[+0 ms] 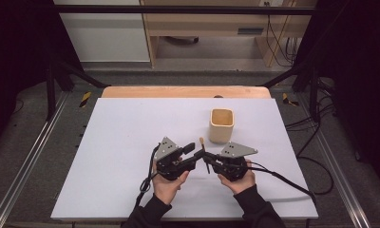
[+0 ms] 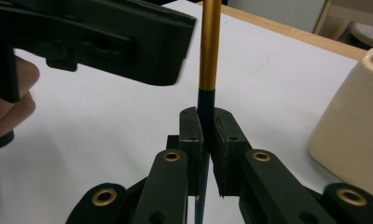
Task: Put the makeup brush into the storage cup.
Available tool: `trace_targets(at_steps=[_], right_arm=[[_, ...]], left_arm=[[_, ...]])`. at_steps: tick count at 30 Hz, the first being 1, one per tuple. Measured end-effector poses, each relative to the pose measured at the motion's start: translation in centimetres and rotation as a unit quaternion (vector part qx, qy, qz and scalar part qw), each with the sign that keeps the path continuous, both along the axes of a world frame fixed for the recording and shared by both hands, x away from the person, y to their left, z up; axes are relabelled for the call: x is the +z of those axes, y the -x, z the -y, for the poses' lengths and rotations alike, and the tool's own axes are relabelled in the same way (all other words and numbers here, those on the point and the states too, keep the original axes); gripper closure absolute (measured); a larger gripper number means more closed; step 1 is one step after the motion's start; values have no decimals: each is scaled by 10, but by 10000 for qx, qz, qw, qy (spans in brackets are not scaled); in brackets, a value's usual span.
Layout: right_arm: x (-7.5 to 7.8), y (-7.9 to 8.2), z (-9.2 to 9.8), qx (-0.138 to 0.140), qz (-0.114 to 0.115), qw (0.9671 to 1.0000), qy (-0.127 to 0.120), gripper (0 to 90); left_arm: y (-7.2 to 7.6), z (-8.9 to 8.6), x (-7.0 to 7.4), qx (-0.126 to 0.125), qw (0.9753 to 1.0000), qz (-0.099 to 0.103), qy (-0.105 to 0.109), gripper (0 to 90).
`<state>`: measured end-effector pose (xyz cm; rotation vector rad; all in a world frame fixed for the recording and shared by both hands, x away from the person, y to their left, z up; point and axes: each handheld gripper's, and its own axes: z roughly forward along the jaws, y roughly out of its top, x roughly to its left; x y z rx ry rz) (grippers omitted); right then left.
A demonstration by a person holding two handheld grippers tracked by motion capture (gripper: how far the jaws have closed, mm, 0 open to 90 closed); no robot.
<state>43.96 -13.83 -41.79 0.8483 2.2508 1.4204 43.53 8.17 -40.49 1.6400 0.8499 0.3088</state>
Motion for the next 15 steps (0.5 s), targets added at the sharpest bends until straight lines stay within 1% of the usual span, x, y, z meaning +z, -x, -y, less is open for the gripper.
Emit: trace_targets(at_steps=[1,2,3,4,6,7,8,9,11,12,13,14,15], right_arm=[[0,0,0,0,0,10000,0,836],[1,0,1,-21,0,10000,-16,836],[2,-1,2,-37,25,10000,-28,835],[5,-2,4,-107,57,9999,-45,835],[8,-2,6,-155,89,9998,-89,835],[8,-2,6,-155,89,9998,-89,835],[11,-2,8,-206,112,9996,-138,834],[12,-2,9,-243,121,9995,-153,834],[14,-3,11,-279,158,9993,-188,834],[14,-3,11,-279,158,9993,-188,834],[16,-3,11,-293,163,9992,-210,834],[18,-4,13,-333,169,9990,-241,834],[18,-4,13,-333,169,9990,-241,834]], left_arm=[[0,0,0,0,10000,0,0,503],[0,-3,1,-18,10000,42,-58,503],[-1,-7,2,-18,9999,46,-110,476],[-2,-15,4,-85,9998,52,-155,421],[-3,-25,5,-119,9997,56,-195,373],[-3,-25,5,-119,9997,56,-195,349],[-3,-30,6,-130,9996,62,-234,332],[-4,-41,4,-93,9995,82,-301,319],[-5,-52,1,-50,9991,67,-404,291],[-5,-52,1,-50,9991,67,-404,279],[-6,-57,0,-38,9990,53,-450,279],[-6,-62,-2,-17,9988,42,-485,251],[-6,-67,-3,15,9986,51,-532,251]])
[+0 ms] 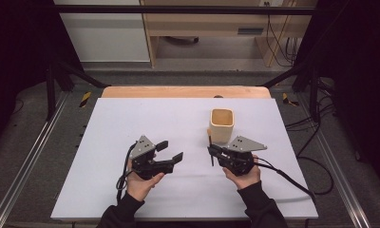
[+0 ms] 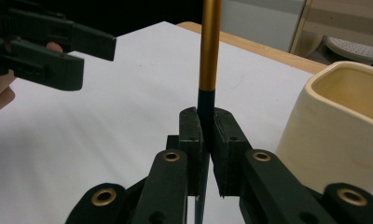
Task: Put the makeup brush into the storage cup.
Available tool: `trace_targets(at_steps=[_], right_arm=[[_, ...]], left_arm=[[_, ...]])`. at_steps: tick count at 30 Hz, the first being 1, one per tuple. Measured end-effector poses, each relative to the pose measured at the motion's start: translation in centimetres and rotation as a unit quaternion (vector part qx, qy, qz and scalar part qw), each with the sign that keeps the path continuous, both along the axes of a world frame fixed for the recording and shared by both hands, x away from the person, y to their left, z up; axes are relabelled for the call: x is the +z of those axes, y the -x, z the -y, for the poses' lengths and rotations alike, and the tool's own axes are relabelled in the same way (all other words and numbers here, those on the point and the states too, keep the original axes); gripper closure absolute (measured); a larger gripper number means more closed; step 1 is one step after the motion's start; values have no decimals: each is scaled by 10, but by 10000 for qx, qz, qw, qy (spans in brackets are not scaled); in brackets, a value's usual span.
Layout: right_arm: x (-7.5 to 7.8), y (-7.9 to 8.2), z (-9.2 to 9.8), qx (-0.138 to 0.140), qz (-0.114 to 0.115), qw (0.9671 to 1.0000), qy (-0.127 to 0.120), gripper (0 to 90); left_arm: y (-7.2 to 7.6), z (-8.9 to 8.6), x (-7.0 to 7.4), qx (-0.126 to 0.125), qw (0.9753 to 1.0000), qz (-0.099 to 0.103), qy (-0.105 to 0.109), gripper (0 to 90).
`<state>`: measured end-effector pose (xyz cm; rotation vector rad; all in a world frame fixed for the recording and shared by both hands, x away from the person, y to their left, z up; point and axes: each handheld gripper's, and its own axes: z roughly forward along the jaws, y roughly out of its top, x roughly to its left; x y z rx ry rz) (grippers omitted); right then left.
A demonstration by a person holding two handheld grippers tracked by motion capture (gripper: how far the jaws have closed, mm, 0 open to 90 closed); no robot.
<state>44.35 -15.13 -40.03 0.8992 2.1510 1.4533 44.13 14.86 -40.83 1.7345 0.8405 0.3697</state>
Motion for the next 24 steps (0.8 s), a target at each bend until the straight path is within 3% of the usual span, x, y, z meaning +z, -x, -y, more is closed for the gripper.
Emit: trace_targets(at_steps=[5,9,15,24], right_arm=[[6,-3,4,-71,33,9999,-129,834],[10,-6,8,-150,79,9996,-206,834],[16,-12,14,-298,139,9989,-330,834],[34,-25,23,-559,249,9967,-533,833]], left_arm=[[2,-24,-9,151,9993,1,-352,191],[2,-35,-13,242,9991,-61,-333,168],[3,-46,-18,336,9979,-9,-547,143],[2,-65,-19,486,9974,-45,-525,107]])
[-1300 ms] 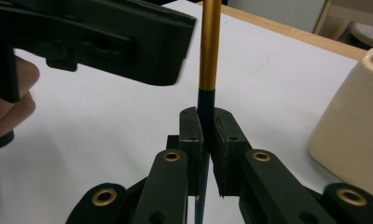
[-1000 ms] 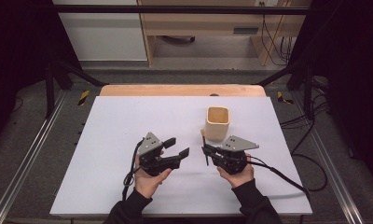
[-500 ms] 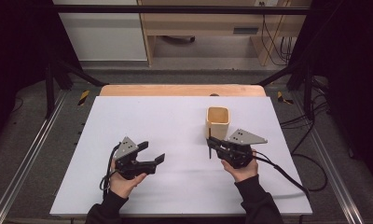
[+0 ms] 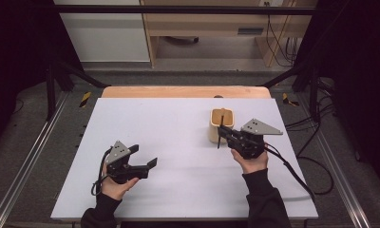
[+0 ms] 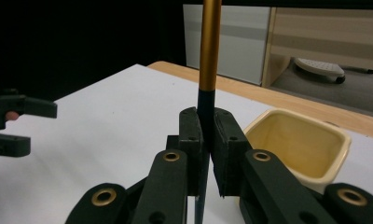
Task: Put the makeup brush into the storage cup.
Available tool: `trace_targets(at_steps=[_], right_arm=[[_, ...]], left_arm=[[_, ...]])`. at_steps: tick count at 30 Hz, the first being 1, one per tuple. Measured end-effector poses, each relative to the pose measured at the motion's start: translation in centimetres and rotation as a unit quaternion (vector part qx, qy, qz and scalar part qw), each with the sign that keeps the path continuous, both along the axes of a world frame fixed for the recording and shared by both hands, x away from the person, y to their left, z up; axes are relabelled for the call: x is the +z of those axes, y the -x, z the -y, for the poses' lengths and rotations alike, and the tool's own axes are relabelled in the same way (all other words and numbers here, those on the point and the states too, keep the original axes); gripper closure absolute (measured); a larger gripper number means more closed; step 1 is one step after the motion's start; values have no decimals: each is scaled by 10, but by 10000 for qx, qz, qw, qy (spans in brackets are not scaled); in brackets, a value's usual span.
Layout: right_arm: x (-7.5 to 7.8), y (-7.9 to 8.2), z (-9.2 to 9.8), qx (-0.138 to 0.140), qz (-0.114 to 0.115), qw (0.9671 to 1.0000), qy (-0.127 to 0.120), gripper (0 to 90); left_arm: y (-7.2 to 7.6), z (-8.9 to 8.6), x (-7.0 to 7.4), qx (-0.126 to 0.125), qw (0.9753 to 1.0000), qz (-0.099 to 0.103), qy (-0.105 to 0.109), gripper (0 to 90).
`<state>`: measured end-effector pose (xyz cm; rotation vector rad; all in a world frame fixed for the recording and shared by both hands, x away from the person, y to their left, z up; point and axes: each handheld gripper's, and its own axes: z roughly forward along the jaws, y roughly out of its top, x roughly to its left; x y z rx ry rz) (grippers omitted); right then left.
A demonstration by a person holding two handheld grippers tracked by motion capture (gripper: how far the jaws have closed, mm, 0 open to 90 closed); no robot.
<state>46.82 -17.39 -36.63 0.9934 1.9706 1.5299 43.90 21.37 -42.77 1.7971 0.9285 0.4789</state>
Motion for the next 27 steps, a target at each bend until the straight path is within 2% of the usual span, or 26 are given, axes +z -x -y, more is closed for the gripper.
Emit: trace_targets(at_steps=[9,27], right_arm=[[17,-19,4,-223,12,9995,-224,833],[32,-44,5,-525,-19,9981,-321,833]], left_arm=[[-3,-10,-3,148,9999,-72,-21,99],[-5,-13,-5,178,9997,-108,-147,101]])
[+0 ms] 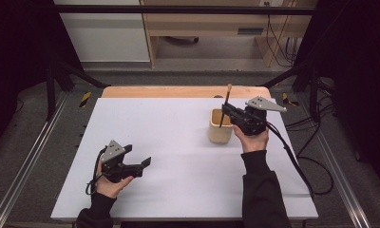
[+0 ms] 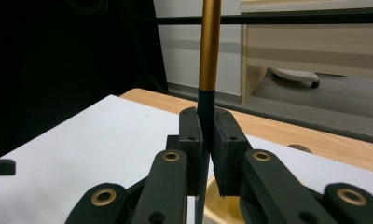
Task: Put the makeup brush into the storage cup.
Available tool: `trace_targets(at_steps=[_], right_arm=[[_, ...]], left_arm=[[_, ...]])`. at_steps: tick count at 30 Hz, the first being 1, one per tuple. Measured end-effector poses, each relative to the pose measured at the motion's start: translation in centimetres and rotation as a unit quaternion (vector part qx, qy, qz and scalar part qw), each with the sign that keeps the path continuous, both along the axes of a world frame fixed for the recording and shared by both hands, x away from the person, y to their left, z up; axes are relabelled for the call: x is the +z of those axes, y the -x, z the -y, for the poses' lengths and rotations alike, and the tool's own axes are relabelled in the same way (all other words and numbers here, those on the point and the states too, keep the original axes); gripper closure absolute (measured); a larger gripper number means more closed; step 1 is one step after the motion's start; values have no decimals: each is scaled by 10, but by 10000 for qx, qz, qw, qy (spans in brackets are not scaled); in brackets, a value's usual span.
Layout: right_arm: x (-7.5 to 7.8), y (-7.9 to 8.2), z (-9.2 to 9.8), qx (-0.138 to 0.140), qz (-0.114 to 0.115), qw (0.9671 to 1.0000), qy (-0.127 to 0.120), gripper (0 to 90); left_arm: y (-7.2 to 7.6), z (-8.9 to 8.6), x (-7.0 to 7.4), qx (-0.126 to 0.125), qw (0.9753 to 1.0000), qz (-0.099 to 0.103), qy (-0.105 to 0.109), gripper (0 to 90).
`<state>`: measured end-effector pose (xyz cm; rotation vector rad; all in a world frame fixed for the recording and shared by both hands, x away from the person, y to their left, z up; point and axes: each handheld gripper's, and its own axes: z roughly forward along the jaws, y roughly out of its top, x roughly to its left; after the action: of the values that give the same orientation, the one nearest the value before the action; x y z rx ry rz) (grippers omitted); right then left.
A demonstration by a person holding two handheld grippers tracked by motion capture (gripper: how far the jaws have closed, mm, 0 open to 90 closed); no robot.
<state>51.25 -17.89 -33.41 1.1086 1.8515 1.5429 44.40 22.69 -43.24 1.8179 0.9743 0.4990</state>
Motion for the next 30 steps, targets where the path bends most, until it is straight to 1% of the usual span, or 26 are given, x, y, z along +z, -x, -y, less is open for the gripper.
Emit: trace_targets(at_steps=[5,11,12,21,22,30], right_arm=[[5,-10,2,-147,3,9999,0,834],[5,-20,3,-284,-27,9996,4,833],[4,-24,4,-312,-49,9995,21,834],[-3,-38,2,-432,-131,9990,17,833],[-5,-42,2,-474,-150,9988,51,834],[-12,-51,-1,-560,-269,9980,111,833]], left_arm=[[0,0,-1,13,10000,-12,1,101],[0,0,-1,-3,10000,-30,-30,101],[-1,1,-1,-11,10000,-31,-39,101],[-1,1,-2,-25,10000,-60,-59,100],[-1,1,-2,-27,10000,-60,-55,100],[-1,1,-2,-22,10000,-56,-67,100]])
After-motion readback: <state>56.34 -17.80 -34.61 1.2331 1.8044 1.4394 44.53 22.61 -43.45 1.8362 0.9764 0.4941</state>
